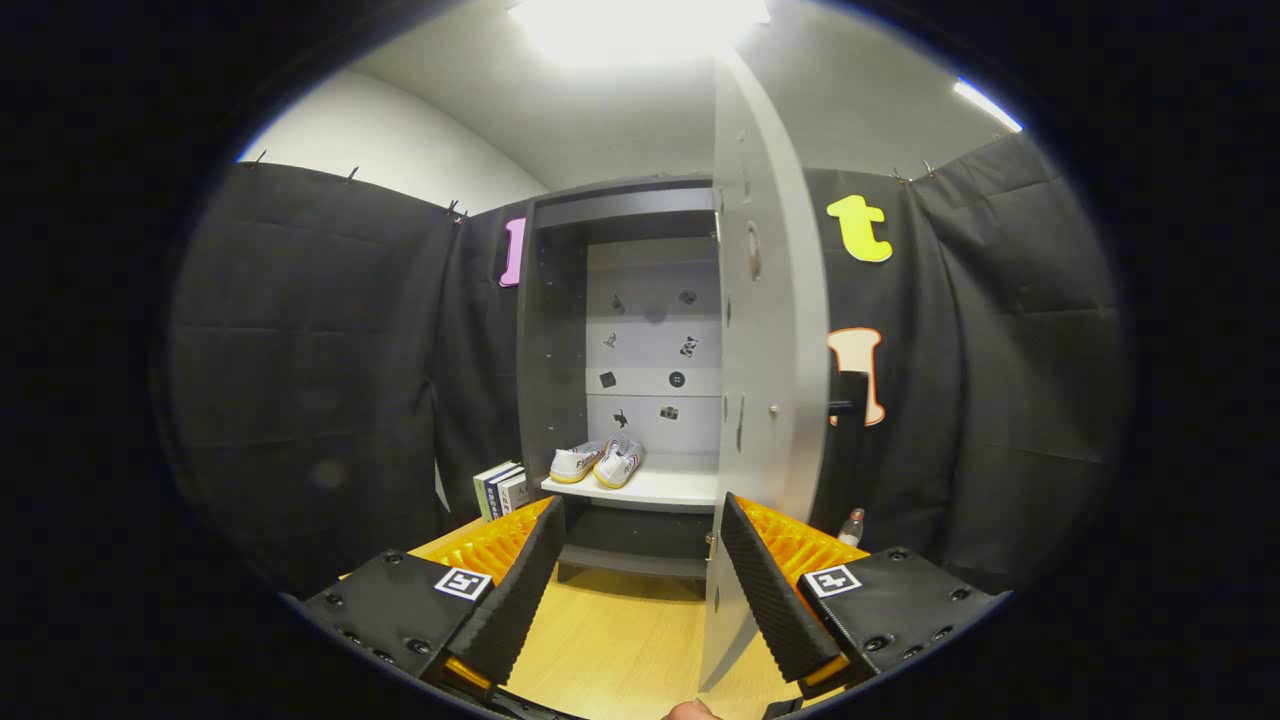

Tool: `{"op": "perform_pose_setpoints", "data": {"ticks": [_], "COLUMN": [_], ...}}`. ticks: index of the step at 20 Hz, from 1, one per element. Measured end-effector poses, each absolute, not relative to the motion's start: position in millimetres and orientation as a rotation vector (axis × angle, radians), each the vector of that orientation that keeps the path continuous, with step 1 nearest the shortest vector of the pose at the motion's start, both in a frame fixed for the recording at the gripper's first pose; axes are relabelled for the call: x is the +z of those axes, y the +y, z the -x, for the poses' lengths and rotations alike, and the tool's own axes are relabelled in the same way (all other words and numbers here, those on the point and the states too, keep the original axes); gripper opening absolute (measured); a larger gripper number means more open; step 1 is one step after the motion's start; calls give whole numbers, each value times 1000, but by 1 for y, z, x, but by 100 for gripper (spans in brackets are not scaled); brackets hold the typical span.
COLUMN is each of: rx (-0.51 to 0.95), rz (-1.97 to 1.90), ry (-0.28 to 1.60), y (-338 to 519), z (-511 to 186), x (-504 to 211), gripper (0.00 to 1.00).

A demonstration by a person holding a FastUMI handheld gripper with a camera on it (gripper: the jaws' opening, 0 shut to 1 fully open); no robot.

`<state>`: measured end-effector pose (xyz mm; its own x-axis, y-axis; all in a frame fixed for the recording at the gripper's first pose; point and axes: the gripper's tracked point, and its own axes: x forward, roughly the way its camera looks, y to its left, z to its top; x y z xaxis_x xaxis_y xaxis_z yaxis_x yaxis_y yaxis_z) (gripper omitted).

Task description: Open the shoe cabinet door, grab the shoes and put them into the shoe cabinet, then close the shoe cabinet door.

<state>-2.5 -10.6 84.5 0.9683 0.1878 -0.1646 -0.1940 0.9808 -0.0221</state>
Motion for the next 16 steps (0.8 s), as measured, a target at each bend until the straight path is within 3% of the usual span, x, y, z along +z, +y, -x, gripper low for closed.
{"op": "perform_pose_setpoints", "data": {"ticks": [16], "rx": [-167], "rz": [-8], "ry": [135], "y": [-174], "z": [-22], "x": [85], "gripper": [98]}}
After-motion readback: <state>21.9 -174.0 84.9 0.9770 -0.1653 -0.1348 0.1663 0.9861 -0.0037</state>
